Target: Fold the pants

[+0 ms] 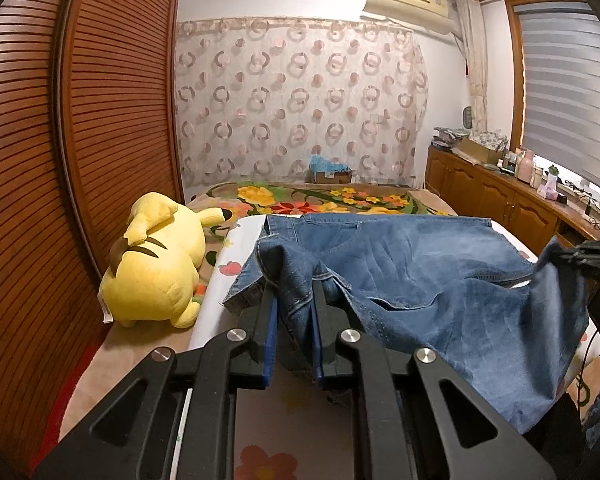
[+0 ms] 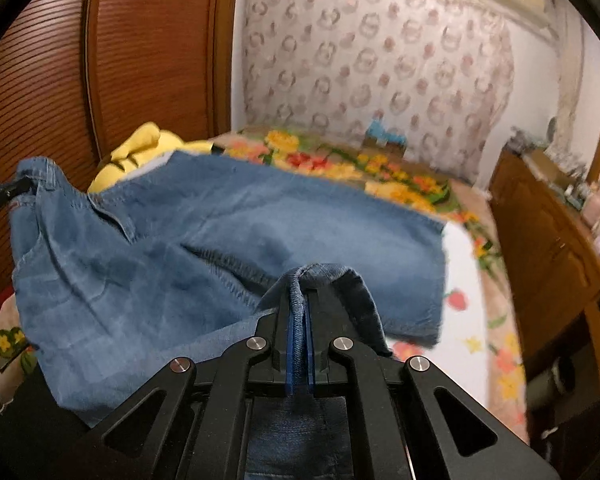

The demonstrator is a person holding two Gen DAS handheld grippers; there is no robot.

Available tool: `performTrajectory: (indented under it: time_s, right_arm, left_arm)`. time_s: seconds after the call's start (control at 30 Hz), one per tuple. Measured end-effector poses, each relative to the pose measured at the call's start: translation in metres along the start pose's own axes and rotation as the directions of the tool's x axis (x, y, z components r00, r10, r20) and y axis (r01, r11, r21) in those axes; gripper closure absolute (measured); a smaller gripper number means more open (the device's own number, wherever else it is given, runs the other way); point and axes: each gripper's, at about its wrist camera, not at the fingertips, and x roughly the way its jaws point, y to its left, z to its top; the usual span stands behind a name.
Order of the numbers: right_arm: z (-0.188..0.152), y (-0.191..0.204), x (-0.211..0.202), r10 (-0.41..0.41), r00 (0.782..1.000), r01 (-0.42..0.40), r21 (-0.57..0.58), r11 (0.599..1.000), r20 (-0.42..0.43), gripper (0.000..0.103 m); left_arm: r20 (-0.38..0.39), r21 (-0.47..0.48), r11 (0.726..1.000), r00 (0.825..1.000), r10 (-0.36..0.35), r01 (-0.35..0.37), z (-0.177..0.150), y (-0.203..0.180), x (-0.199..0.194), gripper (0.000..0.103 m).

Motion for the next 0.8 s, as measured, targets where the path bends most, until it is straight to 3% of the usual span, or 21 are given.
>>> performTrajectory:
  time_s: [0.1,0.17,0.23,0.3,0.57,0.8]
  right_arm:
    - [-0.014,-0.008,0.016,-0.002,0.999,0.002,0.007,1.0,-0.052,0.097]
    - [-0.023,-0.014,0.021,0.002,0.997,0.0,0.025,1.0,-0.082,0.087]
    - [-0.029,-0.02,0.018,-0.008,0.996,0.012,0.037,0.999,-0.086,0.067]
    - [-0.03,-0.027,0.012,-0.015,0.997,0.018,0.047,0.999,-0.077,0.057]
    - [-0.044,-0.015,-0.028,-0.032,0.997,0.037,0.078,0.996,-0.066,0.055]
    - [-0.093,-0.019,-0.062,-0.041,0.993,0.057,0.147,0.987,-0.11,0.055]
  left_arm:
    - [-0.005,0.01,1.0,1.0,0.002,-0.002,-0.002,-0.003,0.001,0.088]
    - [-0.011,0.013,1.0,1.0,0.004,-0.003,-0.004,-0.004,0.002,0.088]
    - [-0.016,0.012,1.0,1.0,0.003,-0.002,-0.006,-0.004,0.003,0.088]
    - [-0.02,0.013,1.0,1.0,0.002,-0.001,-0.007,-0.005,0.004,0.088]
    - [-0.029,0.019,1.0,1.0,-0.005,0.005,-0.012,-0.011,0.006,0.088]
    - [-0.03,0.016,1.0,1.0,-0.004,0.004,-0.013,-0.012,0.006,0.088]
